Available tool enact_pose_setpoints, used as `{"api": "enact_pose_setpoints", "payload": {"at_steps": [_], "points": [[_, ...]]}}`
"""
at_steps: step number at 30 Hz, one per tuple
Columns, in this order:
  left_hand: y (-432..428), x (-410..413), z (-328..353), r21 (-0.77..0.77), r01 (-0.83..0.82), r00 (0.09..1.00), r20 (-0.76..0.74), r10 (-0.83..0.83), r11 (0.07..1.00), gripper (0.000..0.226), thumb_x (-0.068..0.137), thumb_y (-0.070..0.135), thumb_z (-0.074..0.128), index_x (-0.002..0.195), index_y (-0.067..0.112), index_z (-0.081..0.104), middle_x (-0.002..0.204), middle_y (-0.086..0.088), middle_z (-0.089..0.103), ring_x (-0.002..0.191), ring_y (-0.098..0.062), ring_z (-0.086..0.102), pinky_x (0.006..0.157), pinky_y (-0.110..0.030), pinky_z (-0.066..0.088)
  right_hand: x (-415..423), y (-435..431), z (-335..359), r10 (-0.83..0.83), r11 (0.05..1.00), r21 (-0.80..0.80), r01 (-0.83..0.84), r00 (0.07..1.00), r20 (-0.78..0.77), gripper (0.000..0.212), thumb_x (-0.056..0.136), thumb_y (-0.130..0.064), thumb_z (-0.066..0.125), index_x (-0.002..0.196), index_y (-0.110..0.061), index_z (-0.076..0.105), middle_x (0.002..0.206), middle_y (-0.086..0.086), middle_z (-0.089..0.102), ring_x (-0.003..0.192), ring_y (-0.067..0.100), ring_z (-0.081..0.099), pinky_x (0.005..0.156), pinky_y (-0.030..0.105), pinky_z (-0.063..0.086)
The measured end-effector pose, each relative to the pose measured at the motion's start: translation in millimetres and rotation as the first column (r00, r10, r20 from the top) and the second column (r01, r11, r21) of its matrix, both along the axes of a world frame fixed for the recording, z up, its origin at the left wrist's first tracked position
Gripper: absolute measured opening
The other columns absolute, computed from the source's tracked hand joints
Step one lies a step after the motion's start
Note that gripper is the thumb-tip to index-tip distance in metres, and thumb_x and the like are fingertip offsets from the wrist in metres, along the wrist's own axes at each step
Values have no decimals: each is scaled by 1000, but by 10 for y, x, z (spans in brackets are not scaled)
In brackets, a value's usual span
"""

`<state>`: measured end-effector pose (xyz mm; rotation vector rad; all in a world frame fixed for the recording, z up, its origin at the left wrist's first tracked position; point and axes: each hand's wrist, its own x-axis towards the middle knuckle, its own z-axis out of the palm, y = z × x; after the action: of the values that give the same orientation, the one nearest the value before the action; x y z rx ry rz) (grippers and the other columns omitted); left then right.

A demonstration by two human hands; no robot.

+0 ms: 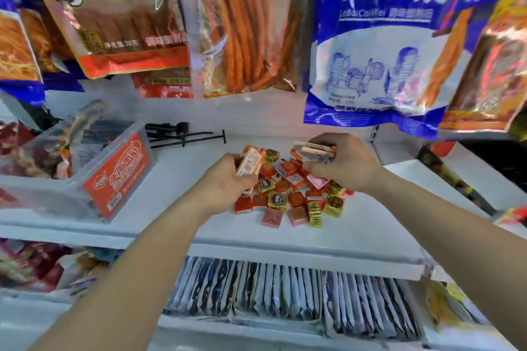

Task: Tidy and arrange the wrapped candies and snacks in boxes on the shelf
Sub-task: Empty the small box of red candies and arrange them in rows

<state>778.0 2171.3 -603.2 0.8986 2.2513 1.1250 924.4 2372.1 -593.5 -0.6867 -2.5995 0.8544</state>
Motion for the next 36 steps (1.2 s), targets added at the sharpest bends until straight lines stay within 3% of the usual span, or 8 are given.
{"api": "enact_pose_setpoints", "payload": {"at_steps": [6, 8, 13, 16, 24, 27, 33, 36], "points": [[161, 518, 72, -3, -52, 999, 15, 52, 999, 45, 96, 18, 61, 137, 11, 45, 124, -9, 62, 103, -24, 63, 86, -37, 53, 267, 102, 1, -111, 990, 94, 101, 987, 115, 34, 77, -32, 73, 110, -26, 69, 101, -3, 72, 83, 17, 66, 72, 32, 58], [201, 655, 71, -6, -42, 999, 22, 42, 999, 41, 96, 18, 60, 135, 11, 47, 116, -9, 64, 99, -26, 65, 81, -37, 53, 305, 124, -20, -130, 987, 111, 118, 985, 110, 34, 75, -32, 72, 108, -23, 70, 99, -1, 73, 84, 19, 66, 73, 33, 58], [302, 952, 131, -47, 61, 998, 12, -60, 997, 43, 96, 20, 60, 136, 15, 46, 120, -11, 64, 81, -19, 60, 59, -28, 53, 755, 152, 62, -90, 994, 69, 86, 994, 62, 22, 75, -35, 76, 94, -23, 70, 80, -5, 66, 76, 19, 65, 62, 26, 43], [512, 1198, 211, -21, 149, 989, -3, -149, 989, 37, 96, 22, 60, 133, 21, 52, 116, -5, 67, 90, -16, 64, 70, -29, 58, 1294, 288, 180, -77, 992, 103, 71, 995, 60, 17, 78, -31, 75, 94, -26, 72, 77, -9, 65, 73, 11, 63, 56, 19, 40], [1594, 2275, 248, 11, 388, 921, -3, -388, 921, 13, 94, 17, 59, 106, 19, 54, 96, -10, 63, 75, -19, 56, 62, -31, 42, 2782, 1220, 339, -432, 899, 122, 421, 898, 83, 9, 83, -26, 73, 83, -17, 71, 73, 5, 70, 65, 21, 64, 52, 29, 44], [1952, 2510, 162, 3, 418, 908, -2, -418, 908, 26, 93, 22, 59, 118, 18, 54, 101, -5, 64, 79, -18, 57, 63, -33, 44, 2924, 1638, 300, -555, 831, 141, 538, 820, 138, 18, 79, -28, 74, 86, -11, 72, 66, 5, 66, 55, 17, 60, 45, 26, 40], [2470, 2679, 107, -22, 420, 907, -31, -420, 907, 51, 94, 24, 60, 141, 22, 41, 123, -1, 59, 104, -20, 60, 88, -39, 53, 2743, 2049, 189, -539, 839, 73, 539, 806, 245, 50, 78, -44, 79, 102, -2, 65, 92, 10, 73, 82, 23, 66, 59, 30, 47], [2726, 2678, 128, -47, 435, 897, -70, -437, 899, 51, 93, 26, 63, 139, 20, 41, 131, -4, 57, 108, -25, 60, 88, -44, 55, 2788, 2037, 54, -573, 819, 6, 574, 817, 67, 61, 86, -42, 73, 133, -6, 56, 120, 8, 65, 108, 27, 62, 81, 33, 49]]}}
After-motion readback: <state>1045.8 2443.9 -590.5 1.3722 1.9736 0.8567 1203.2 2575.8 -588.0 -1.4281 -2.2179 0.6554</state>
